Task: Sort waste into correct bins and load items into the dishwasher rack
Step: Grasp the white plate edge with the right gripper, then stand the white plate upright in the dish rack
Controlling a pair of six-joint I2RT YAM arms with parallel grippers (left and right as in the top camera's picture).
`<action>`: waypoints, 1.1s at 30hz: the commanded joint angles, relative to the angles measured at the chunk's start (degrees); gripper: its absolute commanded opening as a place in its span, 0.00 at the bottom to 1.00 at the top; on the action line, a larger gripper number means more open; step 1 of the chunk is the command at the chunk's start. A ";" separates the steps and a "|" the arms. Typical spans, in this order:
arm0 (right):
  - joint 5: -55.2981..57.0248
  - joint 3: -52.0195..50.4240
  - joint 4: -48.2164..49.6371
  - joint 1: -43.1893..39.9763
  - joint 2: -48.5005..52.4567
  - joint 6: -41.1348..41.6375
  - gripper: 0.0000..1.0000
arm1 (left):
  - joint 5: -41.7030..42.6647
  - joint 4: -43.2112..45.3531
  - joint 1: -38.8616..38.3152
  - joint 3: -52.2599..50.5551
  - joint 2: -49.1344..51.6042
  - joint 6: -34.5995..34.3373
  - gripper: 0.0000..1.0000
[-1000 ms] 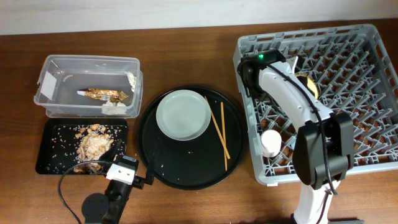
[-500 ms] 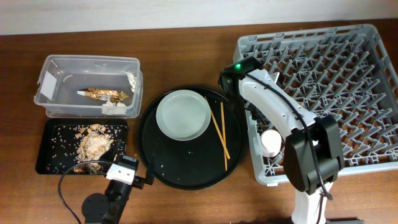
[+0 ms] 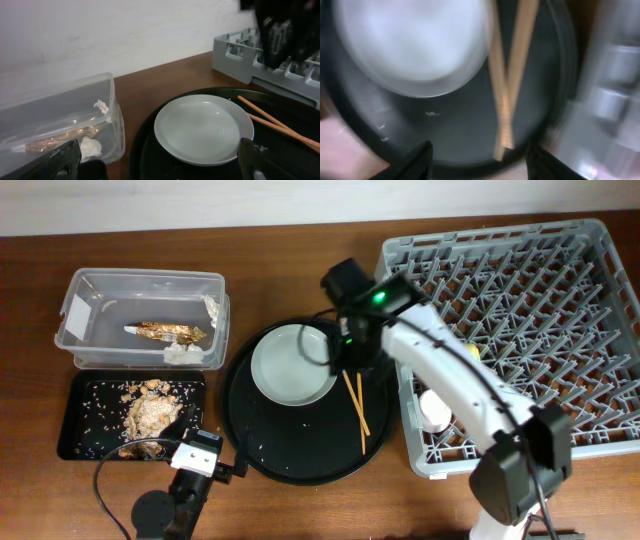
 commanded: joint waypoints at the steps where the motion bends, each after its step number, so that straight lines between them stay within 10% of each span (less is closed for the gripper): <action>1: -6.60 -8.61 9.99 2.73 3.48 10.60 0.61 | 0.66 0.15 0.37 -0.52 -0.28 0.55 0.99; 10: -6.34 -25.09 30.45 2.62 5.38 24.06 0.38 | 0.63 0.15 0.37 -0.52 -0.31 0.55 0.99; 18: -5.73 -25.55 30.56 2.54 5.33 22.16 0.04 | 0.63 0.17 0.37 -0.52 -0.31 0.55 0.99; 24: -2.01 -21.51 23.02 2.47 -3.28 12.70 0.04 | 0.63 0.15 0.37 -0.52 -0.28 0.55 0.99; 33: 44.98 -19.58 9.92 -9.86 -31.63 4.20 0.04 | 0.66 0.15 0.37 -0.52 -0.31 0.52 0.99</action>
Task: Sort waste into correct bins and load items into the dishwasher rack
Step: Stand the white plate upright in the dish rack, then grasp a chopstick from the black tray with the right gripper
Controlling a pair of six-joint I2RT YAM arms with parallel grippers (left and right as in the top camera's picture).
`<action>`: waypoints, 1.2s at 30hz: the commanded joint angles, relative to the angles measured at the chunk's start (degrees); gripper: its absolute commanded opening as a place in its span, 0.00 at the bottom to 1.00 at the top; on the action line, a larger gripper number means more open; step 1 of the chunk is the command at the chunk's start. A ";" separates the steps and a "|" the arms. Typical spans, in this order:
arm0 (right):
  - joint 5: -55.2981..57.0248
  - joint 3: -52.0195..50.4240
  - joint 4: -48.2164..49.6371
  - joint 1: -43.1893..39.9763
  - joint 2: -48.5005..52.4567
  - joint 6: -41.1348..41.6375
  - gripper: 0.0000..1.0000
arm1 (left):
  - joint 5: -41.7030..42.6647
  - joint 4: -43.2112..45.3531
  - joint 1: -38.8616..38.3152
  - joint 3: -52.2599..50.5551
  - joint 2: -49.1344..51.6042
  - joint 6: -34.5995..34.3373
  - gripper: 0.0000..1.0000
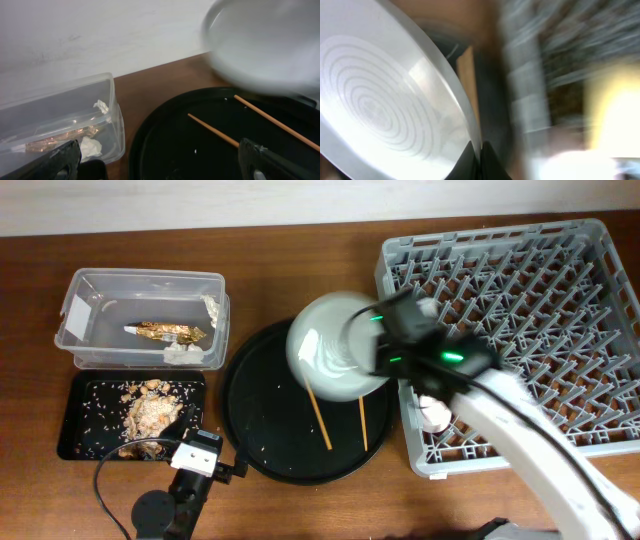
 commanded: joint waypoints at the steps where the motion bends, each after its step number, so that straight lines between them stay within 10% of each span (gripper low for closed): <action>1: 29.42 0.24 -2.97 -7.50 -5.70 -2.29 0.04 | 0.63 0.15 0.35 -0.48 -0.26 0.55 0.99; 9: 39.76 0.20 3.98 -22.45 1.18 -10.14 0.04 | 0.63 0.15 0.35 -0.48 -0.26 0.55 0.99; 23: 50.84 0.20 15.13 -21.94 17.94 -21.70 0.04 | 0.63 0.15 0.35 -0.48 -0.28 0.55 0.99; 26: 50.62 0.22 13.33 -16.55 16.83 -21.68 0.36 | 0.63 0.15 0.35 -0.48 -0.26 0.55 0.99; 28: 50.18 0.26 11.65 -10.86 15.15 -21.66 0.40 | 0.66 0.17 0.35 -0.48 -0.28 0.55 0.99; 36: -2.01 1.05 3.08 13.16 10.78 -11.52 0.47 | 0.63 0.17 0.35 -0.48 -0.28 0.55 0.99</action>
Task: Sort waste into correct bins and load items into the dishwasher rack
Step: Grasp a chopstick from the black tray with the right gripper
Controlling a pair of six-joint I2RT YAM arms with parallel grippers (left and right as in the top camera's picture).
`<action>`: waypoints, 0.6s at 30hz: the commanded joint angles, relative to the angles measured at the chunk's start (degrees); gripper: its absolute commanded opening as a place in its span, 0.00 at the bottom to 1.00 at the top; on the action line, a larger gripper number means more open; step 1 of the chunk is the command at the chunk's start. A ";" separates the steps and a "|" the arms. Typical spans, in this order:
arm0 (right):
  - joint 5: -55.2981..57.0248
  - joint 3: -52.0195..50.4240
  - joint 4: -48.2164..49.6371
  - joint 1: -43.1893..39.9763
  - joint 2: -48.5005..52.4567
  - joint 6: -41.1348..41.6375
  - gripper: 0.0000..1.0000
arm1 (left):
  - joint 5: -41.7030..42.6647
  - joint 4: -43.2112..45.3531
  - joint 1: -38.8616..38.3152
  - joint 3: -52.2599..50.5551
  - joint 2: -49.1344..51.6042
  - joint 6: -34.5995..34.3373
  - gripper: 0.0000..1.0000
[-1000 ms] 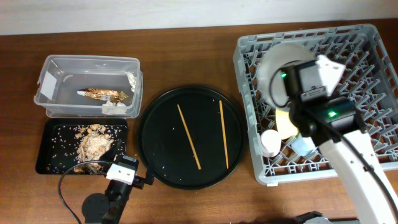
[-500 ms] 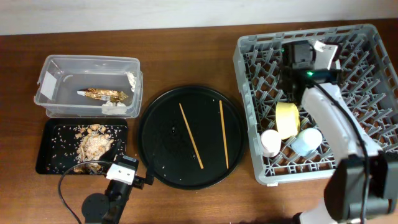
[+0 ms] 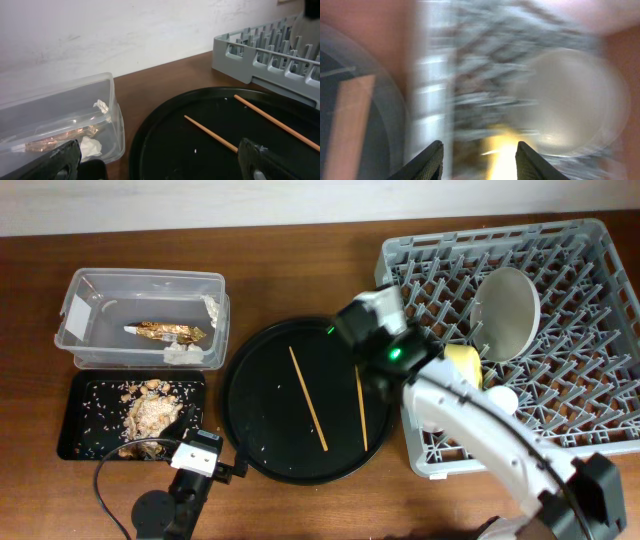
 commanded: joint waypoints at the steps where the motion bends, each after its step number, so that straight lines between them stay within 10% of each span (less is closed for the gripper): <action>1: -32.20 0.46 0.13 4.90 0.52 10.67 0.47 | 0.63 0.20 0.35 -0.48 -0.26 0.55 0.99; 13: -45.03 -1.36 5.31 7.17 23.30 17.33 0.35 | 0.63 0.17 0.35 -0.48 -0.26 0.55 0.99; 18: -45.64 -1.29 4.02 7.23 24.79 17.33 0.04 | 0.63 0.17 0.35 -0.48 -0.26 0.55 0.99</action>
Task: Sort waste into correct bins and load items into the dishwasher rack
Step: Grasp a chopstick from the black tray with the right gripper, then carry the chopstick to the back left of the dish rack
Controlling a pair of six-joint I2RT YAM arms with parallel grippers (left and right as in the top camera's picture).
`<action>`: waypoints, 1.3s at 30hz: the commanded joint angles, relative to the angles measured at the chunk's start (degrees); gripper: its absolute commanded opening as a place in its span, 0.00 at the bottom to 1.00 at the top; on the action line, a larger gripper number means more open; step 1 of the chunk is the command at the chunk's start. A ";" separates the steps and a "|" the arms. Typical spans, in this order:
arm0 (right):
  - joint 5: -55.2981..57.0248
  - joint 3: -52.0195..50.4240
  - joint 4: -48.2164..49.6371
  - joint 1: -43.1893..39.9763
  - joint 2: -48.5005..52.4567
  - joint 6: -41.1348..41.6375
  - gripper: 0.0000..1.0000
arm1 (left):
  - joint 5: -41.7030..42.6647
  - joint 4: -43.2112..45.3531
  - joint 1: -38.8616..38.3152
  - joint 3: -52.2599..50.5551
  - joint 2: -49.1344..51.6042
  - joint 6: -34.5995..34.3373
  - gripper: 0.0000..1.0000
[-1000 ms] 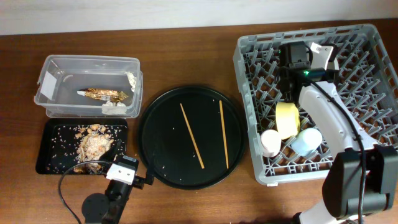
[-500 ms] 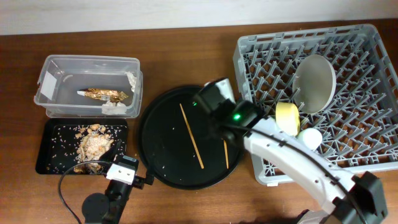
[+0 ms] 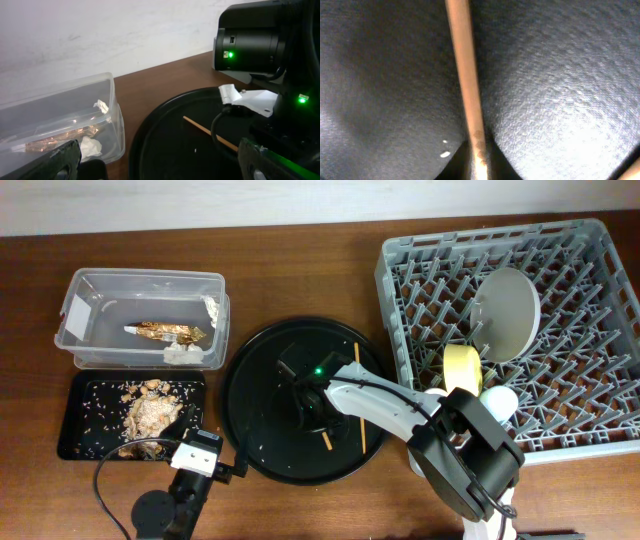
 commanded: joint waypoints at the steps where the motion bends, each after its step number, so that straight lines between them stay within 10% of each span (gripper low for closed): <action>1: -1.51 -0.68 -1.22 0.13 0.52 0.35 0.04 | 0.63 0.17 0.35 -0.48 -0.26 0.55 0.99; 11: 12.90 -0.66 -5.90 -14.67 -28.22 -10.05 0.04 | 0.63 0.17 0.35 -0.48 -0.26 0.55 0.99; 19: 15.93 -0.68 -1.66 -31.21 -21.46 -19.63 0.04 | 0.63 0.17 0.35 -0.48 -0.26 0.55 0.99; 24: 7.28 -0.24 -2.73 -29.20 -21.46 -23.30 0.42 | 0.63 0.17 0.35 -0.48 -0.26 0.55 0.99; 39: 4.63 -6.36 -4.22 -8.24 -18.38 -7.19 0.36 | 0.63 0.17 0.35 -0.48 -0.26 0.55 0.99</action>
